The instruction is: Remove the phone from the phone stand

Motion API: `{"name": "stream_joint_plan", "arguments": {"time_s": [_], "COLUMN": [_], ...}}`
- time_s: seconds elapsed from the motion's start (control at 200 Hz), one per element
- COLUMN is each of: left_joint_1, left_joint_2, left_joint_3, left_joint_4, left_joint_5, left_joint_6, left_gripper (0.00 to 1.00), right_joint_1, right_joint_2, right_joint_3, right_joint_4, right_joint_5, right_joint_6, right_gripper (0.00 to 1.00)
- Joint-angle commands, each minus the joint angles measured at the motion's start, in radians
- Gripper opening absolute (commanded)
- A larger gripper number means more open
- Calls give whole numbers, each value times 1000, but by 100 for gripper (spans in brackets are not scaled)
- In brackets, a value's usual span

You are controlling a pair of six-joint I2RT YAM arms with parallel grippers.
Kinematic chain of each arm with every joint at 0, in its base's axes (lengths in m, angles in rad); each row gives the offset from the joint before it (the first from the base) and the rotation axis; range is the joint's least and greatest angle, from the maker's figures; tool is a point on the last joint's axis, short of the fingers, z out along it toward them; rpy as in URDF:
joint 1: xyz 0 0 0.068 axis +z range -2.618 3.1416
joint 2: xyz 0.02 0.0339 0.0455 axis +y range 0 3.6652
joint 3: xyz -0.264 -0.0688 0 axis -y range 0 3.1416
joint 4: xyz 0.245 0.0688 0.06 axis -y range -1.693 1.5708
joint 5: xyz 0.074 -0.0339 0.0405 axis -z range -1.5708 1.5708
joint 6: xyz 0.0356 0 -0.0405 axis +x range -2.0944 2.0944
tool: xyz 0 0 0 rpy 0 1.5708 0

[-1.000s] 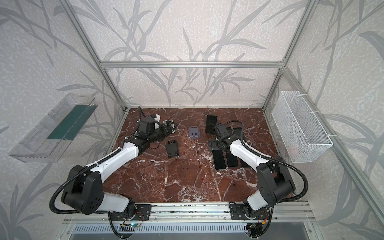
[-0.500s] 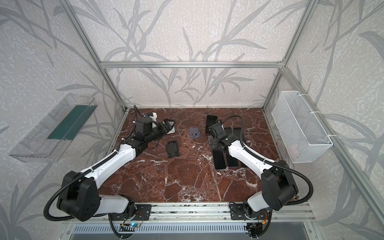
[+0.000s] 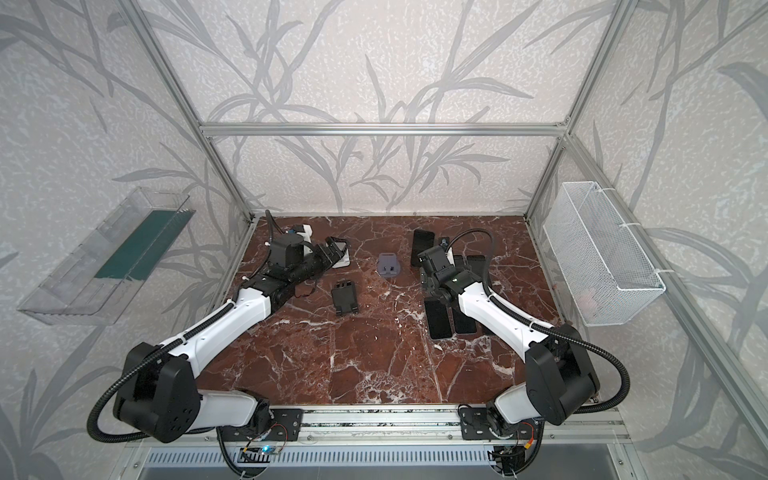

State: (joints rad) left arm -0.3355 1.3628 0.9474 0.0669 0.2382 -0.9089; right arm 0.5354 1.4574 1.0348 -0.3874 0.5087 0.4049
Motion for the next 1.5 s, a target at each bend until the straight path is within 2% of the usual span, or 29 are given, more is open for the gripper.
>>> {"name": "stream_joint_plan", "arguments": {"time_s": [0.0, 0.035, 0.14, 0.215, 0.25, 0.39, 0.54, 0.71, 0.86, 1.01, 1.495], "left_joint_1": [7, 7, 9, 10, 10, 10, 10, 10, 10, 13, 36], "left_joint_2": [-30, -31, -30, -27, -27, -29, -31, -30, -31, -34, -34], "left_joint_3": [-12, -13, -13, -13, -12, -16, -16, -17, -18, -18, -22], "left_joint_4": [6, 6, 4, 6, 7, 18, 19, 27, 32, 35, 39], "left_joint_5": [-3, -2, -8, -1, 2, 5, 6, 18, 22, 25, 31], "left_joint_6": [5, 5, 6, 3, 4, 2, 4, -3, -7, -7, -21], "left_gripper": [96, 96, 95, 95, 96, 95, 95, 95, 95, 95, 95], "right_joint_1": [-2, -2, 1, 1, 1, 3, 2, 4, 5, 10, 9], "right_joint_2": [-6, -5, -14, -22, -25, -14, 19, 52, 133, 211, 461], "right_joint_3": [12, 9, 5, 0, -4, 2, 36, 57, 166, 260, 501], "right_joint_4": [35, 43, 65, 80, 90, 113, 103, 176, 157, 127, 127], "right_joint_5": [-63, -87, -134, -106, -91, -84, -72, -83, -39, 45, 125], "right_joint_6": [-14, -15, -4, 23, 40, 62, 140, 167, 149, 187, 146], "right_gripper": [88, 83, 79, 87, 100, 99, 99, 99, 99, 99, 99]}}
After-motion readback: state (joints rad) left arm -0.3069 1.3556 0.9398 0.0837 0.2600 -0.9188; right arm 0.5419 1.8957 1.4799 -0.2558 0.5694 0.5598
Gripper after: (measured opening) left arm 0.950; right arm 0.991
